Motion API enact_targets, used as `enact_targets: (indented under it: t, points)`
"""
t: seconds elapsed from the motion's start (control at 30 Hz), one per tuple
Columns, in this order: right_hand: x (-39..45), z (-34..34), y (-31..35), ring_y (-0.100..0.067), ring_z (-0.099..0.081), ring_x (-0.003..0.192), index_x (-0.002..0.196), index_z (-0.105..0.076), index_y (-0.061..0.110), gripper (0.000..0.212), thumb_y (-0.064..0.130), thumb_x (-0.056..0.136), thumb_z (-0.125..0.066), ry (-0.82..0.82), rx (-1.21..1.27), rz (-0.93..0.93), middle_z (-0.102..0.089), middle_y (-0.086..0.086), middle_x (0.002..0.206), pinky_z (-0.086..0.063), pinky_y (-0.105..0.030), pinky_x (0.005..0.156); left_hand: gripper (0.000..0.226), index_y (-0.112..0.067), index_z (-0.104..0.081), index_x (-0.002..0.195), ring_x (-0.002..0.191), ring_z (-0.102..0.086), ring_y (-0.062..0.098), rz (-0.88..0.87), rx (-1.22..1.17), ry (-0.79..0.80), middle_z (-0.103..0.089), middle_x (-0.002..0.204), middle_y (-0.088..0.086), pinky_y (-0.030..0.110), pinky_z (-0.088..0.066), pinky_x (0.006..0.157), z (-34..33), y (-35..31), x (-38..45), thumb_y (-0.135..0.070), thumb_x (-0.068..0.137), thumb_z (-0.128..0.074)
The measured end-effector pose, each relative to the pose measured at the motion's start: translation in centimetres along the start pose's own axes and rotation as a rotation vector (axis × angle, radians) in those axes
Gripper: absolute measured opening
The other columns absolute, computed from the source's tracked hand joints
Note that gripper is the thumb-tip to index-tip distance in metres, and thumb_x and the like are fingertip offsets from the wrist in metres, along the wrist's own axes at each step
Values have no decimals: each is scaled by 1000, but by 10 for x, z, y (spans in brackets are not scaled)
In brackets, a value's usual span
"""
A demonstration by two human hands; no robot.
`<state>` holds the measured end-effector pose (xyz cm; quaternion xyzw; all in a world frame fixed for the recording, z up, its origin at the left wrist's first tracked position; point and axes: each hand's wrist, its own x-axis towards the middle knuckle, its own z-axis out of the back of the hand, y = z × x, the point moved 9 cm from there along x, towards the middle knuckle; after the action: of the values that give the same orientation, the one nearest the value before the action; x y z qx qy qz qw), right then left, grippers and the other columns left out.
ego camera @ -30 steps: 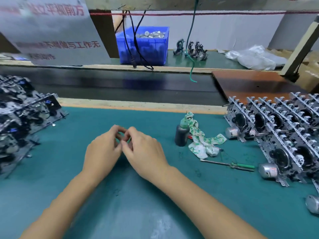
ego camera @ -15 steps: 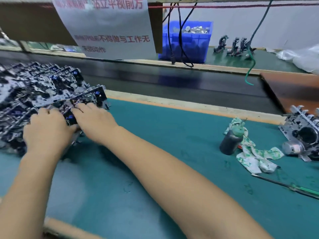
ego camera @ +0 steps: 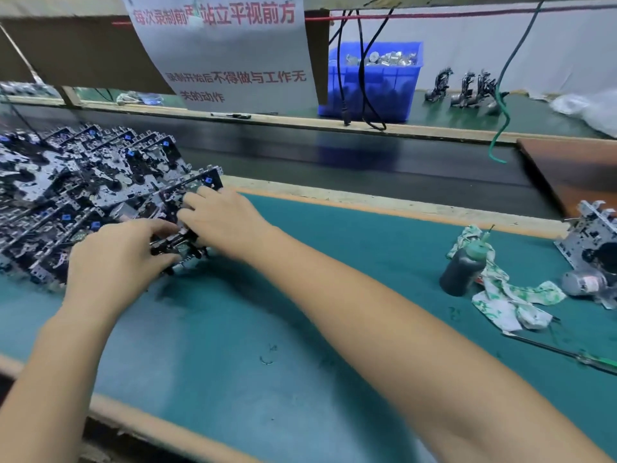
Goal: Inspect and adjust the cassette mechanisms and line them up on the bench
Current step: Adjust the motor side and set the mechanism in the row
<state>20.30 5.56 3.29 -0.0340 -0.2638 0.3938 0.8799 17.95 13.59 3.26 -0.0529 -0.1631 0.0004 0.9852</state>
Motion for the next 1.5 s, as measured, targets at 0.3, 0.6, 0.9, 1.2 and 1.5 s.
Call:
enact_targets:
  t: [0.3,0.6,0.9,1.2,1.5]
  points:
    - [-170,68,-67,-19,-46,102,113,-55,19,27,34,91,-58,238,277,-381,-53,1,109,-45,-39,78,29,-29,-72,89,60,-44,-4,-585,-382,-18,-69,82,-18,27,-47,52,21,-147,-56,-37,63,-82]
    - [-356,135,-56,-23,-54,69,81,-69,10,15,19,89,-61,-68,-118,-487,-63,-2,80,-42,-31,63,14,-19,-64,72,60,-52,17,-1301,-300,-378,-57,69,-4,27,-38,46,15,-306,-174,-13,85,-61]
    - [-405,117,-47,-18,-56,75,96,-69,15,28,40,83,-63,-27,12,-522,-64,0,93,-44,-28,66,86,-22,-38,137,131,-40,18,-1176,-594,13,-43,140,1,32,-29,109,-49,-310,-162,-72,71,-62]
    - [-424,125,-69,-8,-53,81,99,-62,16,25,36,91,-50,-278,298,-821,-53,8,99,-45,-25,71,108,-55,-8,143,132,-27,-9,-885,-838,483,-21,140,-39,9,-21,107,-87,-304,-145,-65,59,-77]
    - [-446,116,-88,-2,-52,82,98,-59,27,19,39,89,-47,-346,414,-1090,-51,19,99,-41,-17,68,118,-57,-2,142,133,-27,-7,-806,-878,541,-21,138,-41,11,-22,108,-87,-303,-150,-55,54,-81]
